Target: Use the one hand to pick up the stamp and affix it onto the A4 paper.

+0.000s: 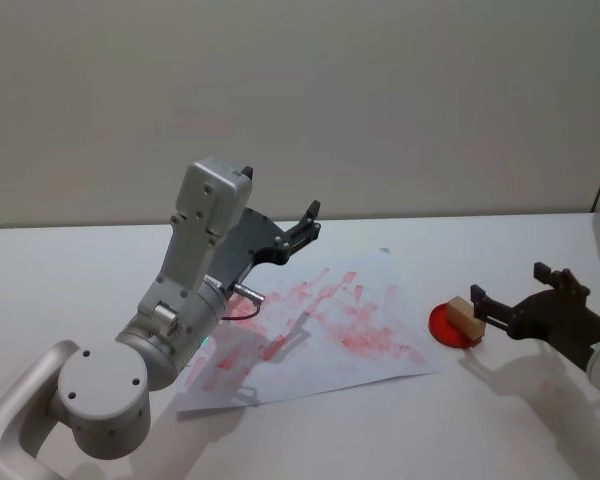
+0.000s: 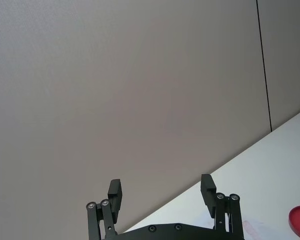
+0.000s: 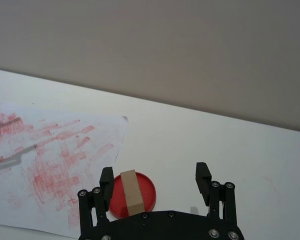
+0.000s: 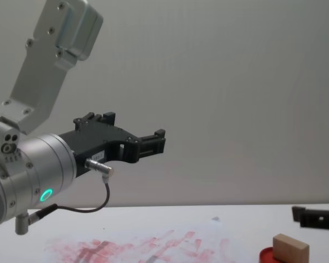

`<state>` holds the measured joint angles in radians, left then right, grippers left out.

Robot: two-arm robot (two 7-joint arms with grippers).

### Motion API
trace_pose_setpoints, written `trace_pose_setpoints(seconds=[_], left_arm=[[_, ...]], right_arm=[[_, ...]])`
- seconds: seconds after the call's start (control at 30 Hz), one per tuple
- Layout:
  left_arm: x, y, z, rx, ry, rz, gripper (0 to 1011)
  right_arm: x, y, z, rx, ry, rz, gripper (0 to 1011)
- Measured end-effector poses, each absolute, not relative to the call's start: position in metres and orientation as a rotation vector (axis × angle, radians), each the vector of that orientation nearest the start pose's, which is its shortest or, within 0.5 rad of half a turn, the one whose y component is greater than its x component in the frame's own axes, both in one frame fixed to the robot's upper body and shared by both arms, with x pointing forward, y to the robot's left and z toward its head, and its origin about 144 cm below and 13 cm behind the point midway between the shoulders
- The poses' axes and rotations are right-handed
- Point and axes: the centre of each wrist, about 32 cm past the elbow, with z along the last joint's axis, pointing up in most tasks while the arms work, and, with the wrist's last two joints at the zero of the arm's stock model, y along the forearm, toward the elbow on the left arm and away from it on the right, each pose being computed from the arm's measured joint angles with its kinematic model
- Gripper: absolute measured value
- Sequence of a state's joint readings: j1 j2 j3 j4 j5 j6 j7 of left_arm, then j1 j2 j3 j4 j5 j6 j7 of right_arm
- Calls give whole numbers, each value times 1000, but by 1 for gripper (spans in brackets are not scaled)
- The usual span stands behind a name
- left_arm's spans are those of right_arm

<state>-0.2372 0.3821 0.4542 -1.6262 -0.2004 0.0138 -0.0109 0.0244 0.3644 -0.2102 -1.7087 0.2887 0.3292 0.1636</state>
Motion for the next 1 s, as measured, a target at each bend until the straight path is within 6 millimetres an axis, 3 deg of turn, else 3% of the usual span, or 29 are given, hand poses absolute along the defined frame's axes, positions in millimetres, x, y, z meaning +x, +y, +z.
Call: trace_pose_setpoints(seconds=[1.0], left_arm=[[492,198,1204,61,-268,1124,1001]], right_arm=[[493,-241,1164,-380,195,-1047,1001]])
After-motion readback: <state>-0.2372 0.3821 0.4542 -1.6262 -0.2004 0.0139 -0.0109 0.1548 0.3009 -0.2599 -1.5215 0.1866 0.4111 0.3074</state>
